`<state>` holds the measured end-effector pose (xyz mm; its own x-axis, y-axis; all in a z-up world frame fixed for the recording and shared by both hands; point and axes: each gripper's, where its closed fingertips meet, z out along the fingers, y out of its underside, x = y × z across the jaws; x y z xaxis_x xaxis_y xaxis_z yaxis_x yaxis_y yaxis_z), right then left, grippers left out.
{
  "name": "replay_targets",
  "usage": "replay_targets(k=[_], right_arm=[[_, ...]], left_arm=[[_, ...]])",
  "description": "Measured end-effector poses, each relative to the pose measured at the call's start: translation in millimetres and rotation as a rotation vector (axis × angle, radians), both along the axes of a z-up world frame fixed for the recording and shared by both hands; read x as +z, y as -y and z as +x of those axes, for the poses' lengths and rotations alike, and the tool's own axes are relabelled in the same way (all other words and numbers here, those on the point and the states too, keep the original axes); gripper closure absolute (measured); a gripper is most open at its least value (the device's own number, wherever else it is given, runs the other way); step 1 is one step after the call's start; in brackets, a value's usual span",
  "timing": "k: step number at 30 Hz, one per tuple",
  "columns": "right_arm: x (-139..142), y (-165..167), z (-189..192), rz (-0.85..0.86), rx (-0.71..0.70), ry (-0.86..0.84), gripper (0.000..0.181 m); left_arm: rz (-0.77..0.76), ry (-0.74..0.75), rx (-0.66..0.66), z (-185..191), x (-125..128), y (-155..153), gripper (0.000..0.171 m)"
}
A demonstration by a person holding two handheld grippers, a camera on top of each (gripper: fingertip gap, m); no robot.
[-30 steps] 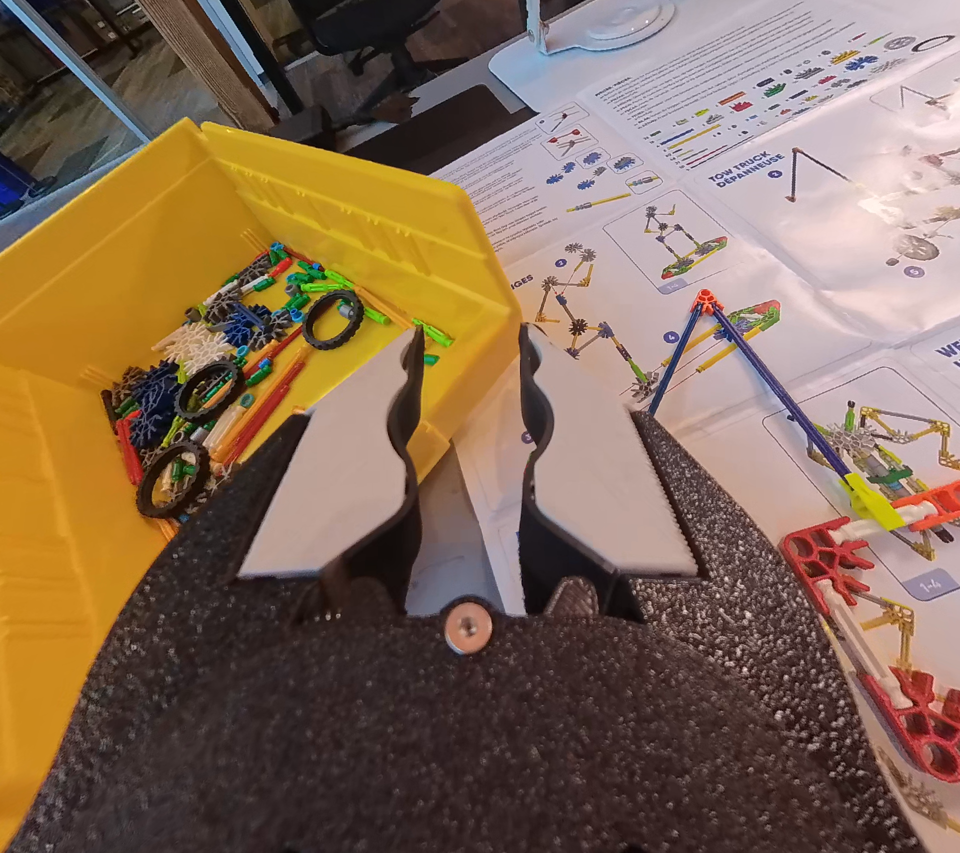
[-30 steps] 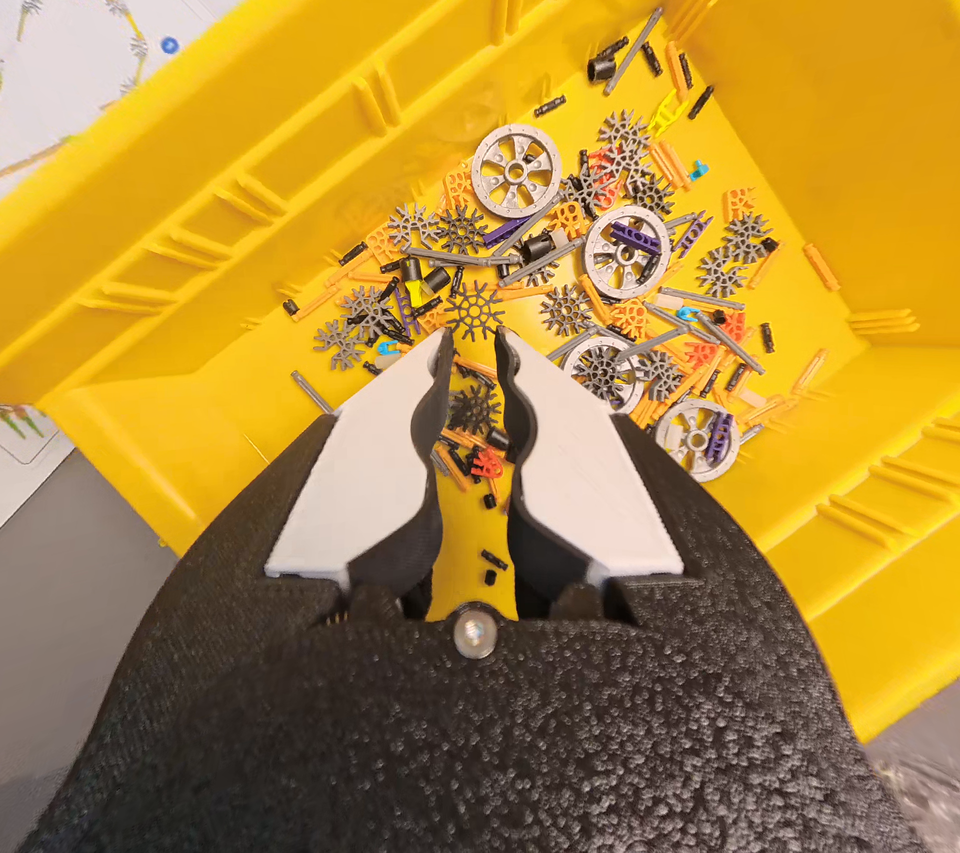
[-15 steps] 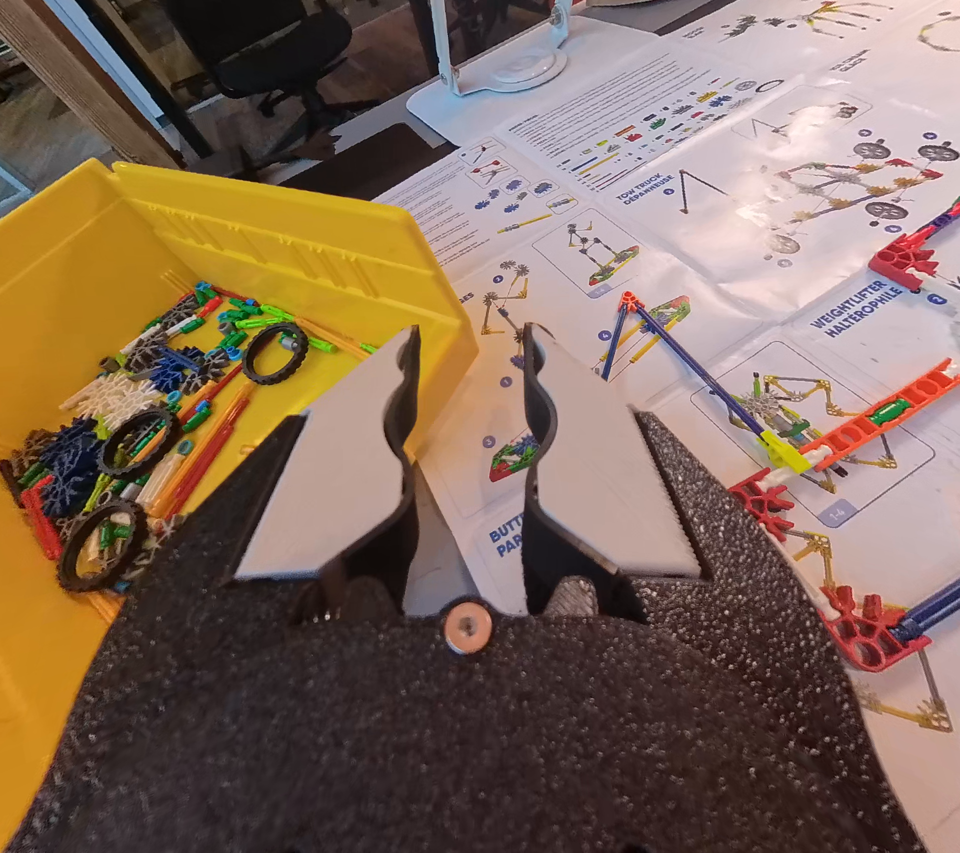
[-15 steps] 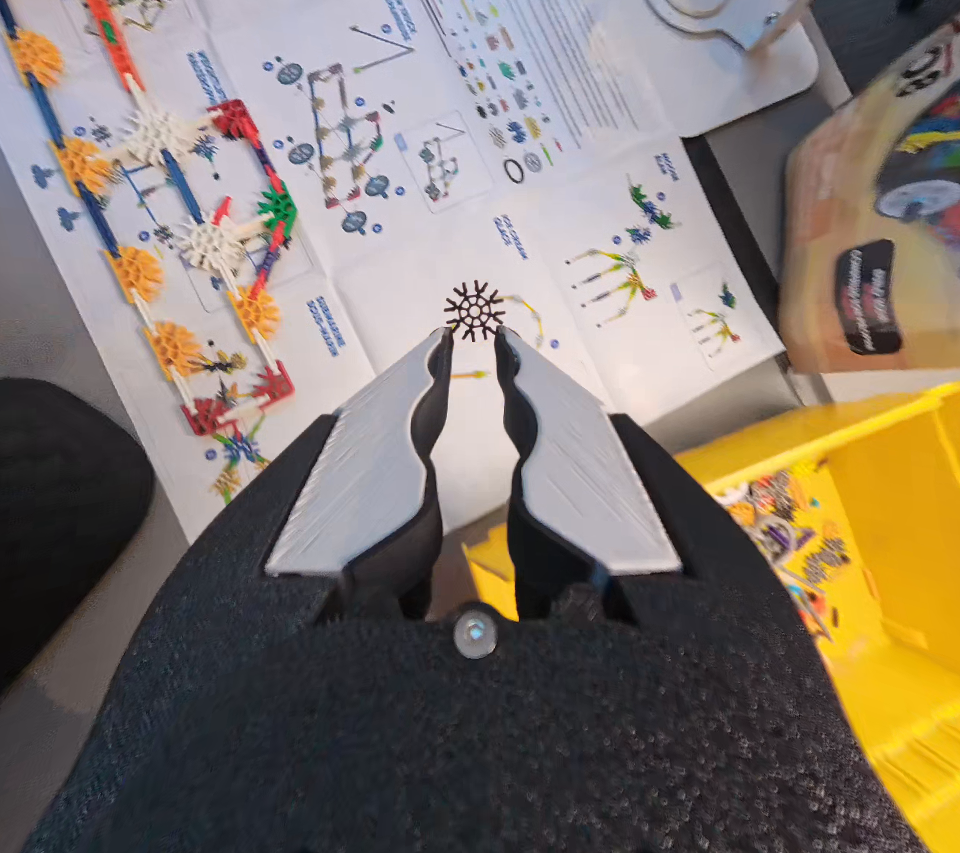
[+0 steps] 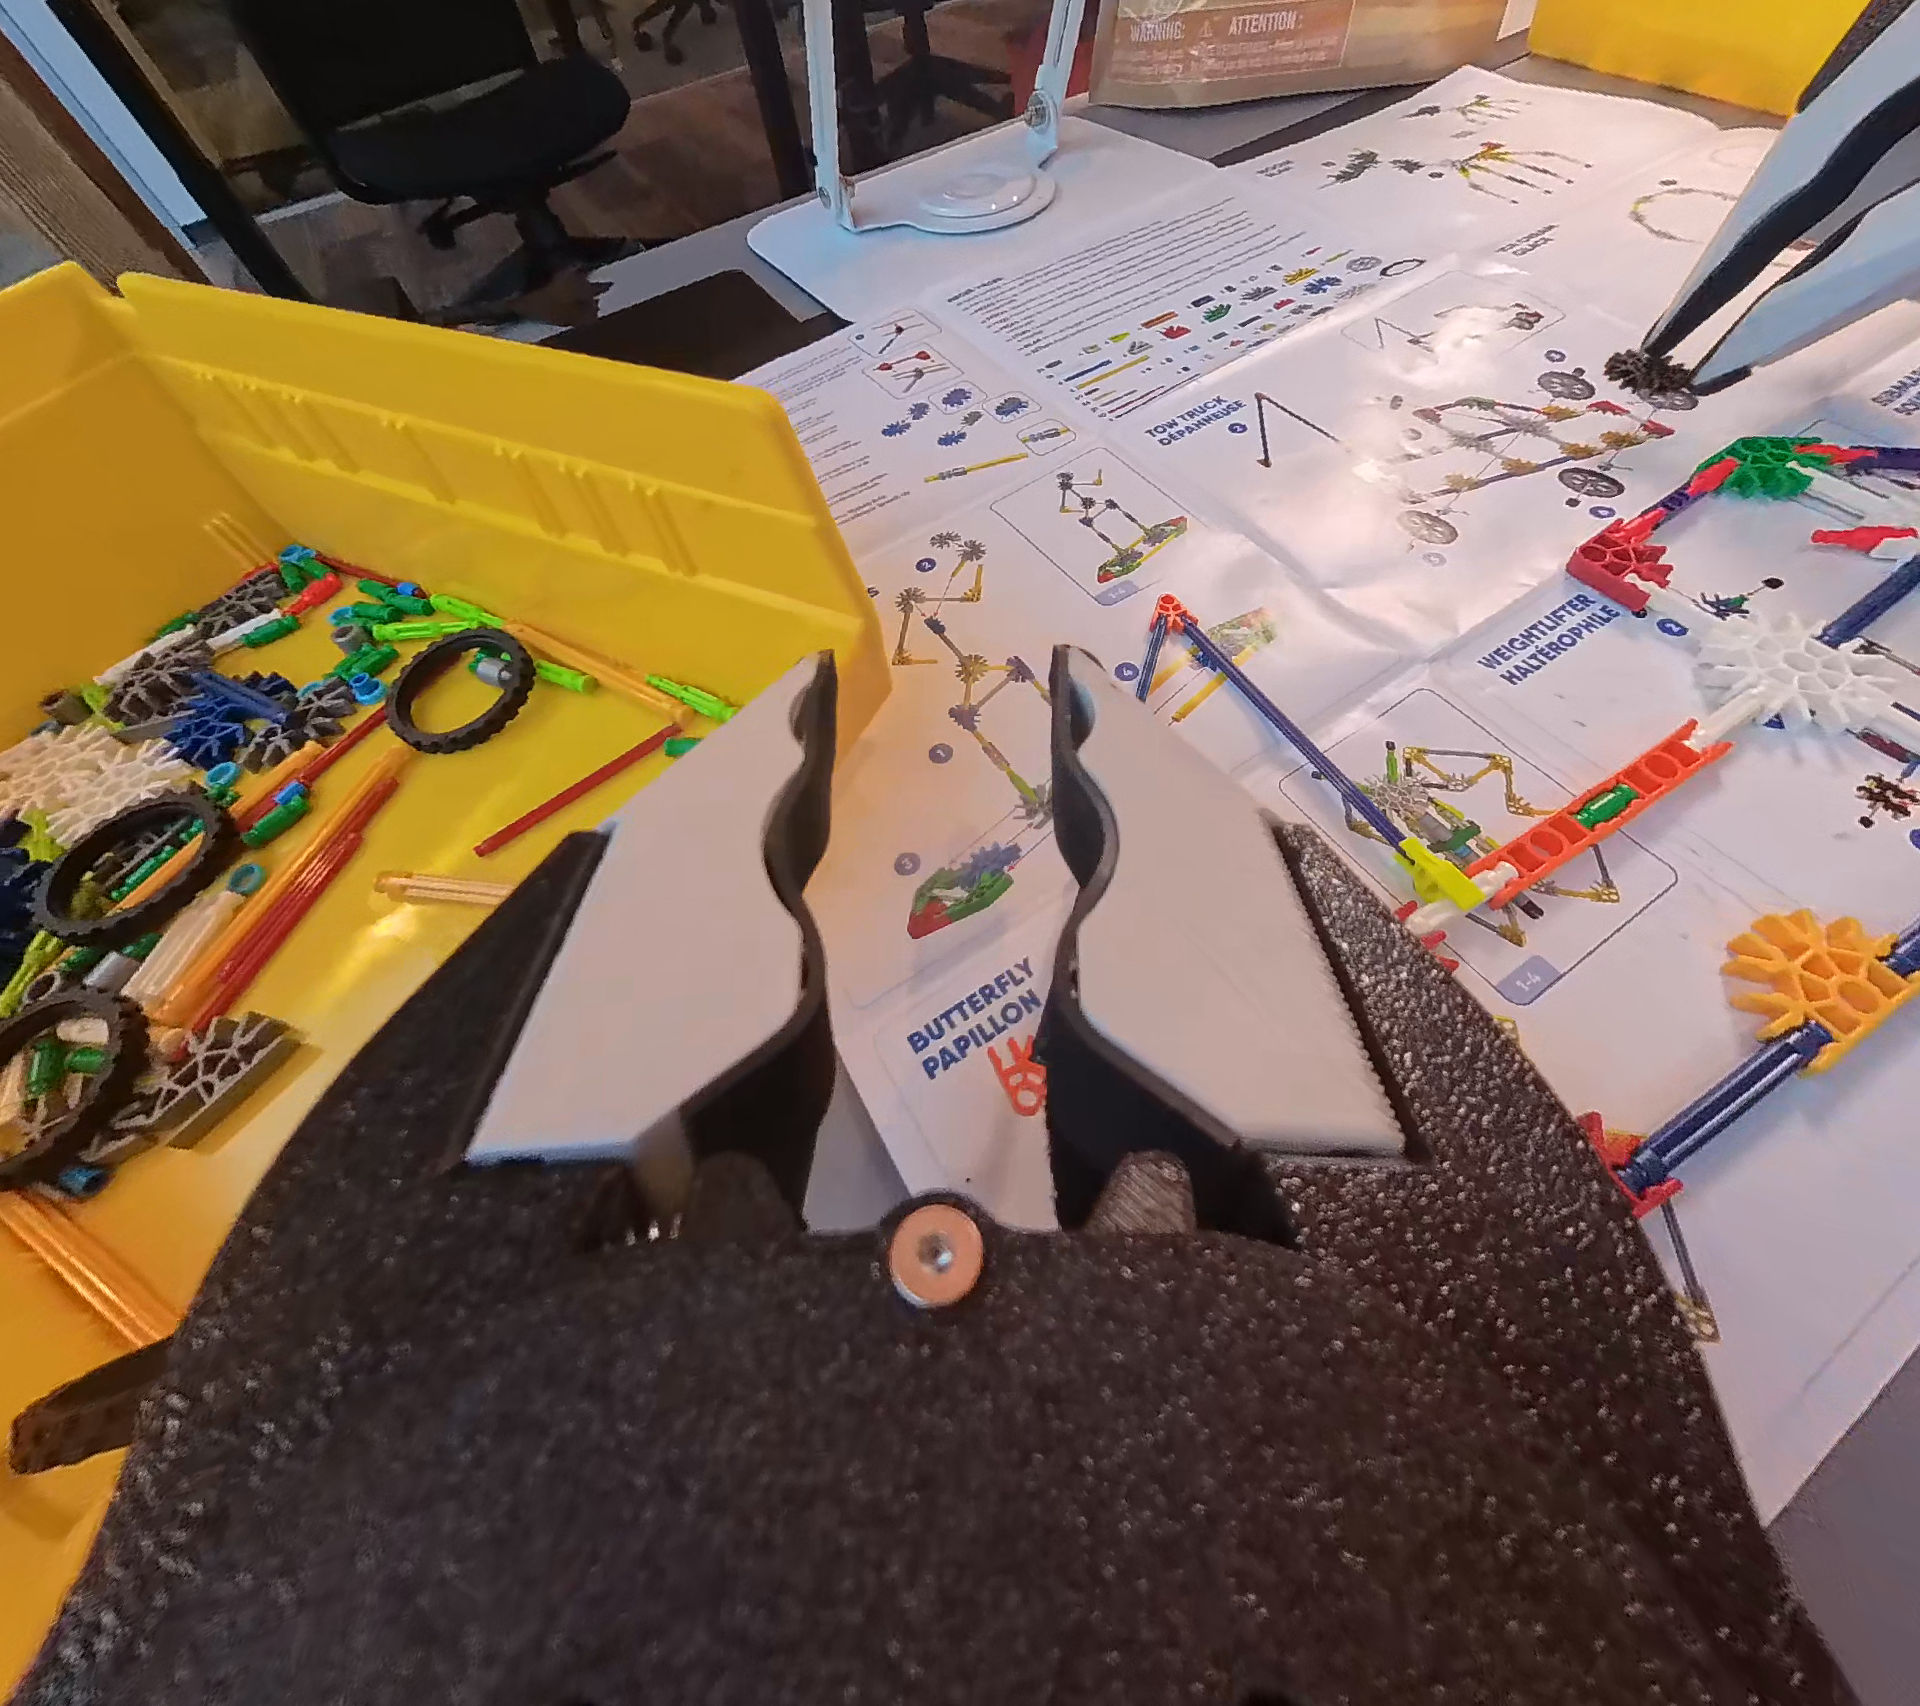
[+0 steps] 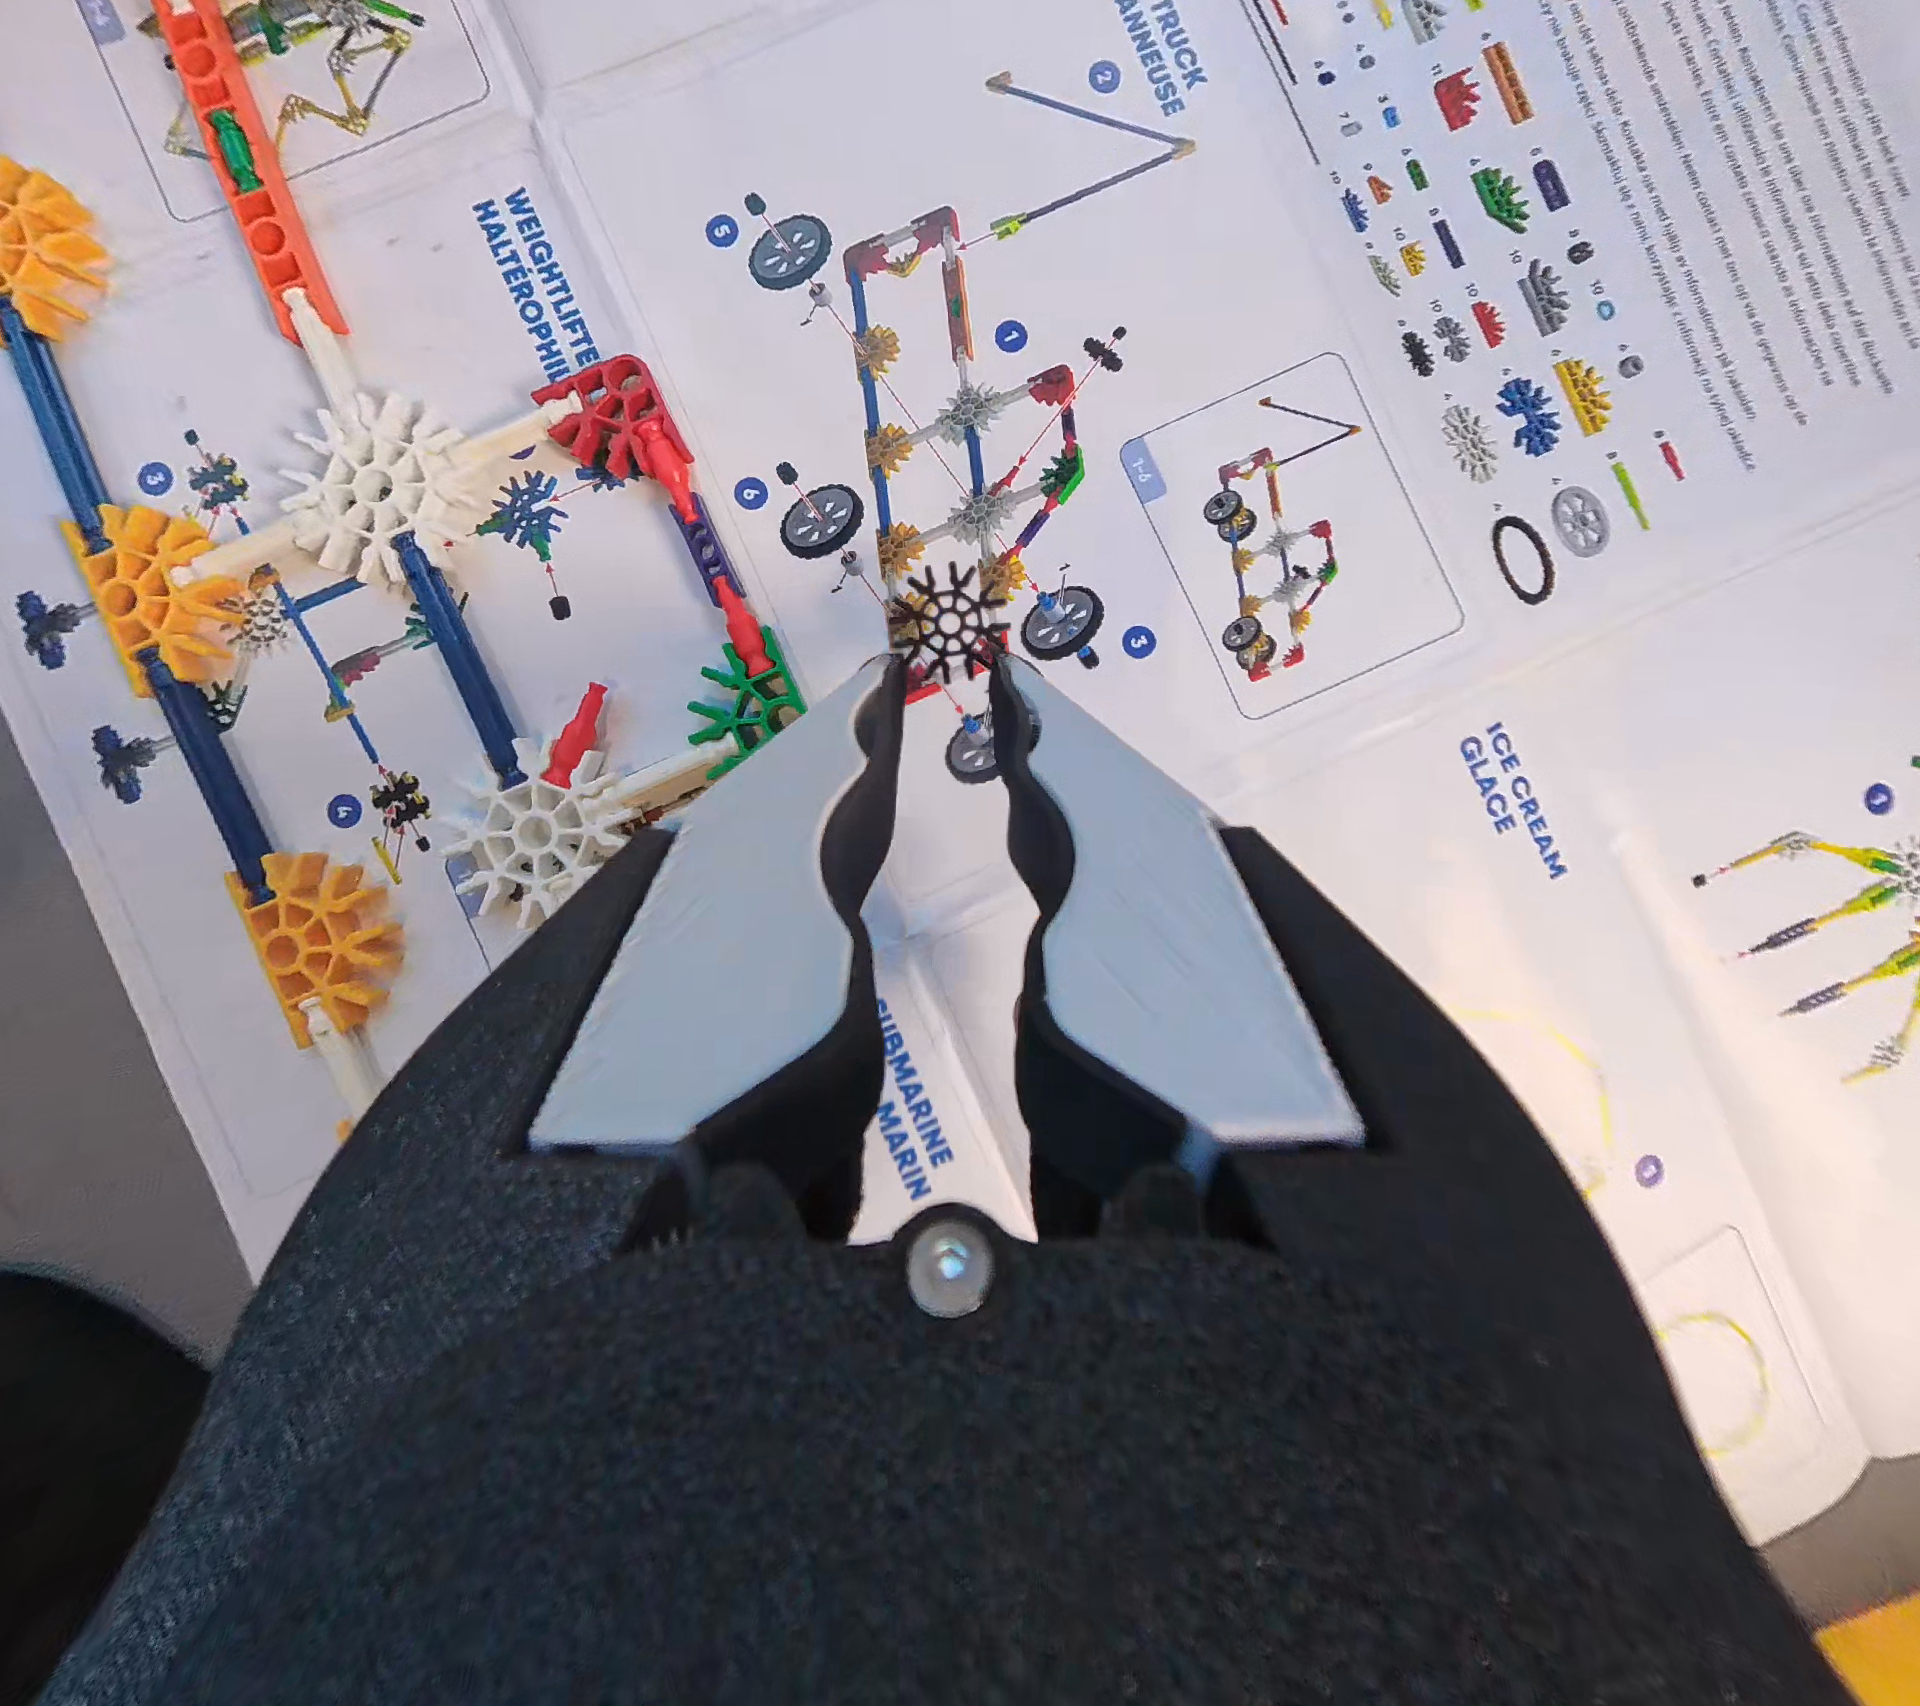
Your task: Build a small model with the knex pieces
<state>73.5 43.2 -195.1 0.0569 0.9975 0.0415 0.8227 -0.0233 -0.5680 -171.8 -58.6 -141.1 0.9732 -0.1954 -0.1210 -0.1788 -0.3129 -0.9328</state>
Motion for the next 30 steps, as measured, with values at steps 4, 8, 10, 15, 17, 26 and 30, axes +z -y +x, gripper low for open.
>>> replay_targets(k=[4,8,10,15,17,26,30], right_arm=[[-7,-2,3,0.012,-0.016,0.01,0.166],[4,-6,7,0.013,-0.045,-0.053,0.163],[34,-12,16,0.04,-0.062,-0.139,0.161],[133,-75,106,0.149,-0.256,-0.284,0.162],[140,-107,161,0.199,-0.316,-0.17,0.162],[37,-172,331,0.116,-0.474,0.433,0.164],[11,-173,343,0.108,-0.493,0.518,0.164]], left_arm=[[-0.002,0.006,-0.007,3,0,0,0.133],[-0.009,0.009,-0.006,3,-1,0,0.133],[-0.013,0.01,-0.007,4,-2,0,0.132],[-0.019,0.018,-0.012,7,-3,0,0.132],[-0.021,0.02,-0.018,8,-3,-1,0.132],[-0.014,0.021,-0.022,11,1,1,0.133],[-0.015,0.033,-0.015,8,0,2,0.133]])
